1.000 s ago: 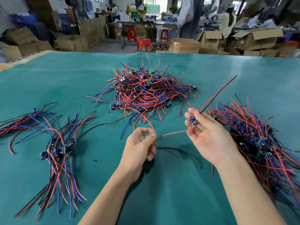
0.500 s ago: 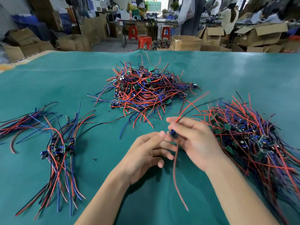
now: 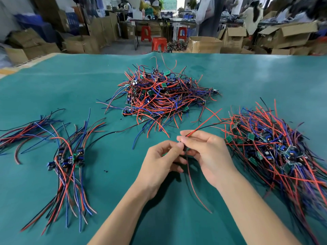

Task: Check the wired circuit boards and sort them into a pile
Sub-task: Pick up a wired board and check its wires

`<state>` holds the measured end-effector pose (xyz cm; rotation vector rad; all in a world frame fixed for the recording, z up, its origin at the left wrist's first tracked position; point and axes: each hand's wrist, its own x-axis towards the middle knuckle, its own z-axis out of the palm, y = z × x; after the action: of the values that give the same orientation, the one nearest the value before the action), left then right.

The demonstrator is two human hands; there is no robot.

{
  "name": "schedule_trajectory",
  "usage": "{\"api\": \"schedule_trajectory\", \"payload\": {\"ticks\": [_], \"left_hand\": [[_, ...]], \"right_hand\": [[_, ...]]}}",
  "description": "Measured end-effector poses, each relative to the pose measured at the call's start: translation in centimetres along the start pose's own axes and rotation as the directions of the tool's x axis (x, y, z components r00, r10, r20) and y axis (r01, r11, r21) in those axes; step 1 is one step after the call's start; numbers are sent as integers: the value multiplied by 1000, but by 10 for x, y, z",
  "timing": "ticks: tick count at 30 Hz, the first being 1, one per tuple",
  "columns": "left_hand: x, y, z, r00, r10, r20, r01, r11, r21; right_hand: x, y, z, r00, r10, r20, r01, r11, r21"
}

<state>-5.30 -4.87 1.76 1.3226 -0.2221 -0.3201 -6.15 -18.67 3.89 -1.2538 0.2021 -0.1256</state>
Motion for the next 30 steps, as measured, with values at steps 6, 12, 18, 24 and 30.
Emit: {"api": "schedule_trajectory", "payload": {"ticks": [6,12,18,24,30], "left_hand": [[1,0,-2,1000,6,12,-7,1000,29],[0,4,0,995,-45,87,33,990,138],[-3,3,0,985,-70,159,27,965,261],[-5,5,0,984,-76,161,34,967,253],[0,2,-4,996,-47,75,45,999,27]], "right_hand": [[2,1,-2,998,54,40,-51,997,-56],[12,5,-14,987,-91,-129,57,968,-244],[27,1,-40,890,-336,-310,210,903,-374],[37,-1,-63,743,-482,-465,303,861,-407],[34,-7,-65,691,-418,-590,293,908,-300]]}}
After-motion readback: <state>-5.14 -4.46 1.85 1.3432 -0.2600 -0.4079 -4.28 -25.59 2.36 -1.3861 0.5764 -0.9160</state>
